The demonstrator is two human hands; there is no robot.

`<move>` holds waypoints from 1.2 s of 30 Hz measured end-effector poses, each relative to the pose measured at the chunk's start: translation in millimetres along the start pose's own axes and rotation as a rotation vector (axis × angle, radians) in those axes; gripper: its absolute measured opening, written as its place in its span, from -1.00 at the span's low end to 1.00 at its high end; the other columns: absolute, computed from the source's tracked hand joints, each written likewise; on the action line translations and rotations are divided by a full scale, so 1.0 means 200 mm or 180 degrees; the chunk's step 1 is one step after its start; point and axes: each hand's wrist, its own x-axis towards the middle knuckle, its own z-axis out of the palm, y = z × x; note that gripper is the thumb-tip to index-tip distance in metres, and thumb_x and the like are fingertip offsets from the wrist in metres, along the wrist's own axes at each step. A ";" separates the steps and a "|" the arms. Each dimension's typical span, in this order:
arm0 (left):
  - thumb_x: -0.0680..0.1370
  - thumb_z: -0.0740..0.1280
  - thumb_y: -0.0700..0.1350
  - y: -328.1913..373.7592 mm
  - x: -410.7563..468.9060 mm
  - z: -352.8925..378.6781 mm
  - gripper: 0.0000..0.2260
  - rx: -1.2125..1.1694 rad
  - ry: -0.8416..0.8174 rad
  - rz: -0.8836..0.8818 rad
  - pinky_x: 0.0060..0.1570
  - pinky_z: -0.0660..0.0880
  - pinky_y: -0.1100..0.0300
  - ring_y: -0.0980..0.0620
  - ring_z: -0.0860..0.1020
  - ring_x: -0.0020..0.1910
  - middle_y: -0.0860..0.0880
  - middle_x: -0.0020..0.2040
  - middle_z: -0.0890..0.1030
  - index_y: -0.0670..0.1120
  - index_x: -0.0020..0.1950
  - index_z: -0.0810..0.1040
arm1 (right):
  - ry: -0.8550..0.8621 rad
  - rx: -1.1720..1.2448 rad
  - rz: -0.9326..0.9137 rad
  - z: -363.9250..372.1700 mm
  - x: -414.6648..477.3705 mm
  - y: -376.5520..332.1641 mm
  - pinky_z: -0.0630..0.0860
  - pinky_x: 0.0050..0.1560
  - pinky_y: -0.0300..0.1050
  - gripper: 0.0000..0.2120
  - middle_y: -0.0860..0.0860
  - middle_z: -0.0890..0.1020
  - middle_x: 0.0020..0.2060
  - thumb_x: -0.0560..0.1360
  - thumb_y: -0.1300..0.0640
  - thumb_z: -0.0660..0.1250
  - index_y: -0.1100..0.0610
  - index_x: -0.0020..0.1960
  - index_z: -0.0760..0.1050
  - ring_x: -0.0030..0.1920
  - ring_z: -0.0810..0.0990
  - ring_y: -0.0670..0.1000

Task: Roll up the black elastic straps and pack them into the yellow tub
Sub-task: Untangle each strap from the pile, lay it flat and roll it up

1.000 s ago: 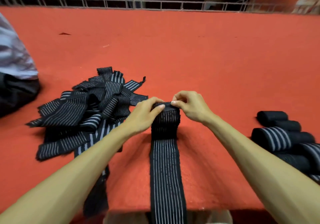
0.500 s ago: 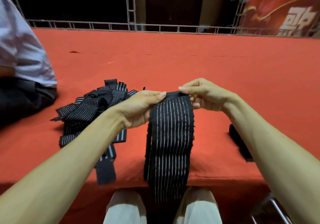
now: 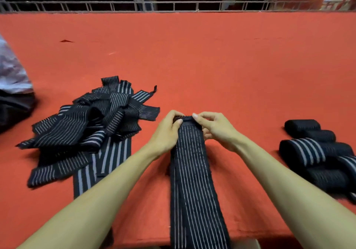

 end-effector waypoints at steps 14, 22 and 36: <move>0.62 0.26 -0.19 -0.38 0.16 0.17 -0.88 -0.1179 0.0470 -0.0132 -0.13 0.48 0.24 0.14 0.54 -0.16 0.02 -0.10 0.57 0.05 0.01 0.44 | 0.0972 0.0349 -0.0630 0.14 0.28 0.36 0.49 -0.18 -0.24 -0.85 -0.02 0.67 -0.25 0.55 0.15 0.35 0.22 -0.08 0.65 -0.23 0.57 -0.13; 0.62 0.23 -0.27 -0.37 0.14 0.16 -0.82 -0.1090 0.0432 0.0283 -0.10 0.44 0.30 0.21 0.48 -0.16 0.08 -0.12 0.52 0.03 0.01 0.43 | 0.0909 0.0580 -0.0535 0.14 0.26 0.34 0.44 -0.28 -0.24 -0.79 -0.04 0.63 -0.36 0.53 0.08 0.38 0.18 -0.21 0.64 -0.30 0.53 -0.12; 0.64 0.18 -0.02 -0.34 0.13 0.17 -0.89 -0.1046 0.0634 -0.0105 -0.03 0.43 0.26 0.21 0.49 -0.12 0.12 -0.10 0.53 0.00 0.00 0.46 | 0.0830 0.0208 -0.0918 0.14 0.24 0.35 0.51 -0.05 -0.31 -0.83 -0.01 0.66 -0.16 0.46 0.38 0.39 0.13 -0.08 0.60 -0.13 0.61 -0.15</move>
